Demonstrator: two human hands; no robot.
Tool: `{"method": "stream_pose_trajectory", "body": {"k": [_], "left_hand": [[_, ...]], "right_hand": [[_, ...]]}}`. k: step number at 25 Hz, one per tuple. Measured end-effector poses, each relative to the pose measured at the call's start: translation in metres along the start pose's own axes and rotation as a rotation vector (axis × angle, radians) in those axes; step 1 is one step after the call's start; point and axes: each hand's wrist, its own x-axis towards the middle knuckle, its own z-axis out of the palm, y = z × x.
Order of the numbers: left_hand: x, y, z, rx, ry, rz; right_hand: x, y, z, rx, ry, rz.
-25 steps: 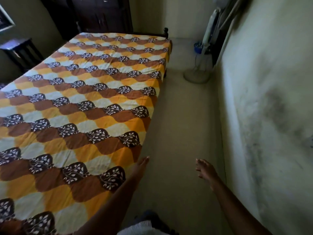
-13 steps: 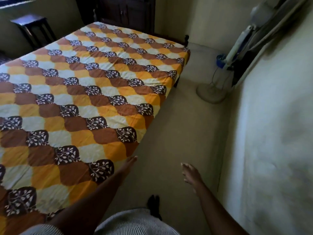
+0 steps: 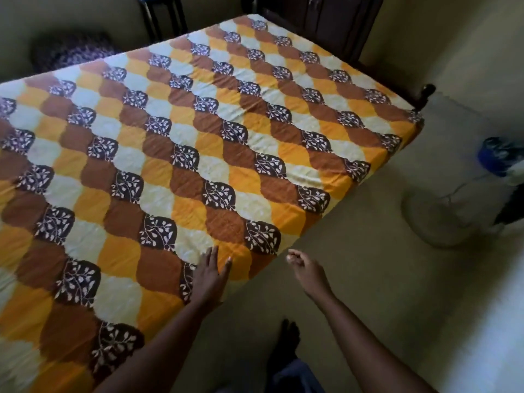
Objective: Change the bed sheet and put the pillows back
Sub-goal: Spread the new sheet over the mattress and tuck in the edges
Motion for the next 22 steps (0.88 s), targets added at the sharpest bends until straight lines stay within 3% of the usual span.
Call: {"method": "stream_pose_trajectory", "body": {"k": [4, 9, 12, 16, 22], "left_hand": [[0.069, 0.003, 0.020, 0.111, 0.229, -0.074], [0.122, -0.045, 0.055, 0.369, 0.278, -0.043], [0.126, -0.061, 0.069, 0.414, 0.281, -0.015], [0.130, -0.066, 0.069, 0.489, 0.314, 0.004], [0.138, -0.011, 0.083, 0.426, 0.379, 0.094]], "right_hand": [[0.093, -0.036, 0.030, -0.332, -0.215, -0.302], [0.183, -0.064, 0.128, -0.677, -0.451, -0.624], [0.232, -0.057, 0.164, -0.815, -0.417, -0.726], [0.274, -0.025, 0.153, -0.831, -0.217, -0.896], [0.307, 0.014, 0.070, -0.804, -0.076, -0.699]]}}
